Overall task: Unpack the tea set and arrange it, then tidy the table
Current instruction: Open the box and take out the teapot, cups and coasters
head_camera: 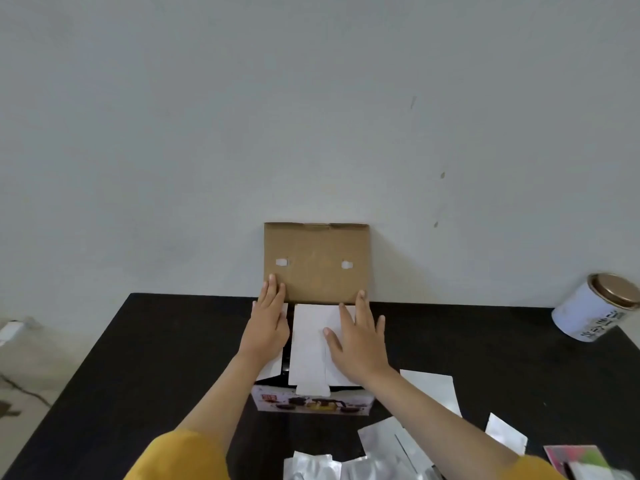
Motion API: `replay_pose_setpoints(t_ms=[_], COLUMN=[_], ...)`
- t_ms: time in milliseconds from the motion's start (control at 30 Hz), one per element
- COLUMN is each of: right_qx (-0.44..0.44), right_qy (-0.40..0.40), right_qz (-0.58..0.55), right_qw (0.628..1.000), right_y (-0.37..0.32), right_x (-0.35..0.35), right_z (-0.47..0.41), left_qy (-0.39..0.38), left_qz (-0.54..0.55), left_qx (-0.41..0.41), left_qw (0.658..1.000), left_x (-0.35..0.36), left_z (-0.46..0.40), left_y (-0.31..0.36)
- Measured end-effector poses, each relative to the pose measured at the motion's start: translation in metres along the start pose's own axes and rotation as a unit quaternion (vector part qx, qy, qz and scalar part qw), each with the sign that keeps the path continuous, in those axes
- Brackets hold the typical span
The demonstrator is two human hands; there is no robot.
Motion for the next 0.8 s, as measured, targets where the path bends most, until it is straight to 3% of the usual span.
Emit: replay_pose_setpoints(t_ms=[333,633,800], right_qx=[0.033,0.048,-0.002], right_qy=[-0.098,-0.069,-0.007], right_qz=[0.006,-0.016,-0.143], right_qw=[0.995,0.996,0.990], right_y=[-0.039,-0.041,-0.047], right_x=[0.025,0.022,0.004], right_z=[0.038,0.039,0.046], left_qy=[0.014,0.013,0.014], left_qz=[0.050,0.050,0.057], left_qx=[0.000,0.001,0.003], left_qw=[0.999,0.999,0.998], left_x=[-0.004,-0.005,-0.006], left_z=[0.001,0.001,0.001], left_y=[-0.003,-0.005,-0.004])
Point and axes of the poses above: each hand's wrist, its own z-axis away from the middle knuckle, its own x-axis out of the palm, y = z × x, the point moved 5 cm from there along -z, towards the middle knuckle
